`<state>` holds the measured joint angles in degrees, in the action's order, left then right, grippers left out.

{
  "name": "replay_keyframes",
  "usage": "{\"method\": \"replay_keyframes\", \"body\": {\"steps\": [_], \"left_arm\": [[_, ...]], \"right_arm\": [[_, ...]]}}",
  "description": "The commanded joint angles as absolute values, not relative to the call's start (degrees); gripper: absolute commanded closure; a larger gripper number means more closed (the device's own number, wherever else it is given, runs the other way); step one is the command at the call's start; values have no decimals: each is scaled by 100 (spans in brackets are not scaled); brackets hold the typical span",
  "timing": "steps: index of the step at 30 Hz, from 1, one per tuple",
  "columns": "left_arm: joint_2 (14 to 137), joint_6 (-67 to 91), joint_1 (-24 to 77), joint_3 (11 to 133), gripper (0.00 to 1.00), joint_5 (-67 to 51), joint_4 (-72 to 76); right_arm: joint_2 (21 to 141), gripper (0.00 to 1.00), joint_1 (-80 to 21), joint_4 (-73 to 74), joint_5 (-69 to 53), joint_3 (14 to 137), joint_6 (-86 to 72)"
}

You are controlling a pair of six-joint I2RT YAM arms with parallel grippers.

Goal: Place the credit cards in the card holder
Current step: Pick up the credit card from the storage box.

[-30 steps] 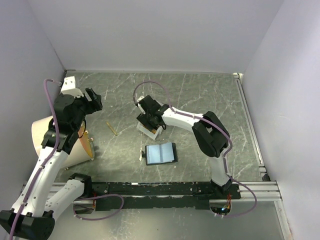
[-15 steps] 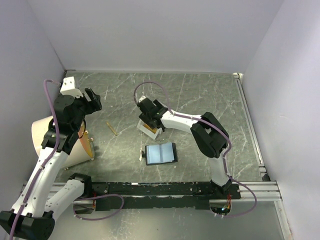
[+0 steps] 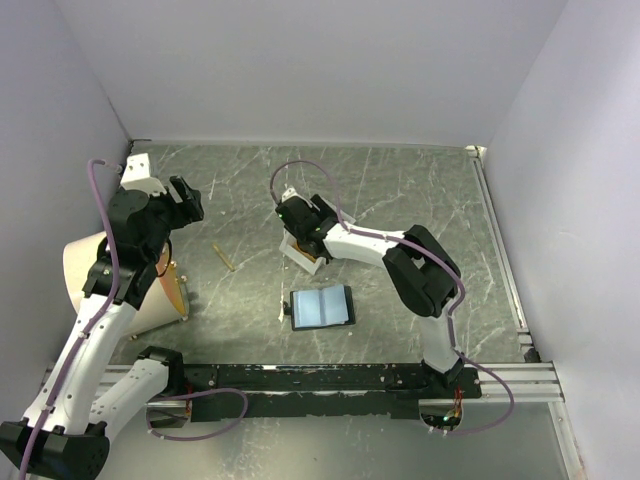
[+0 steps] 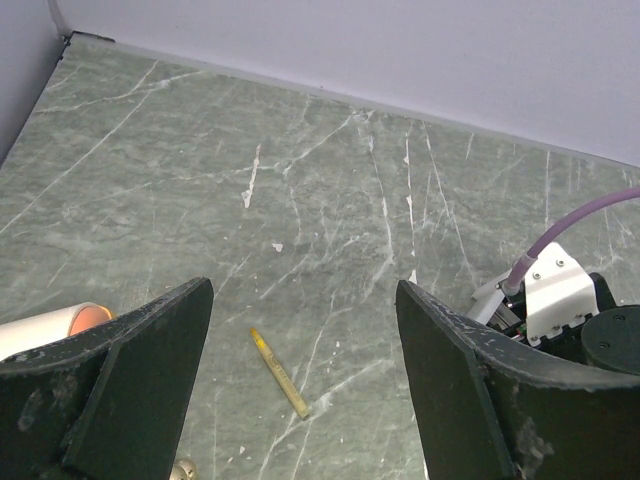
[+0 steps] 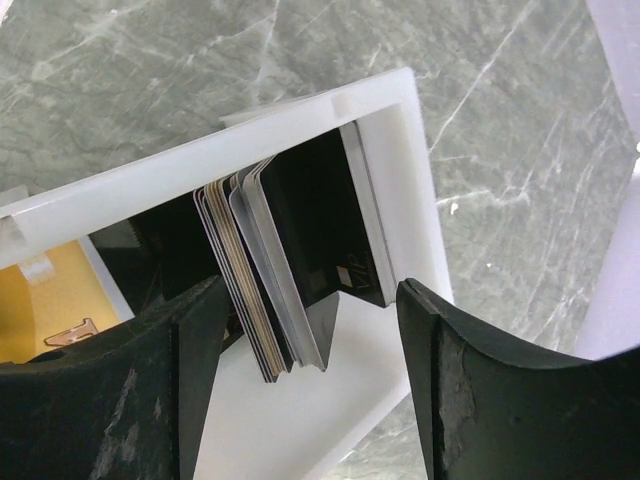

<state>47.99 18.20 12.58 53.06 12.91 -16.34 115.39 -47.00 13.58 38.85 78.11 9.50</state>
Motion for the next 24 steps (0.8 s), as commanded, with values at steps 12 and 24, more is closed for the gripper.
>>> {"method": "replay_keyframes", "body": {"steps": [12,24], "left_arm": [[4915,1731,1239,5322,15,1296,-1514],[4885,1715,1239,5292,15,1288,-1478]], "right_arm": [[11538,22,-4664,816,4505,7773,1377],[11632,26,-4264,1149,3680,7954,1100]]}}
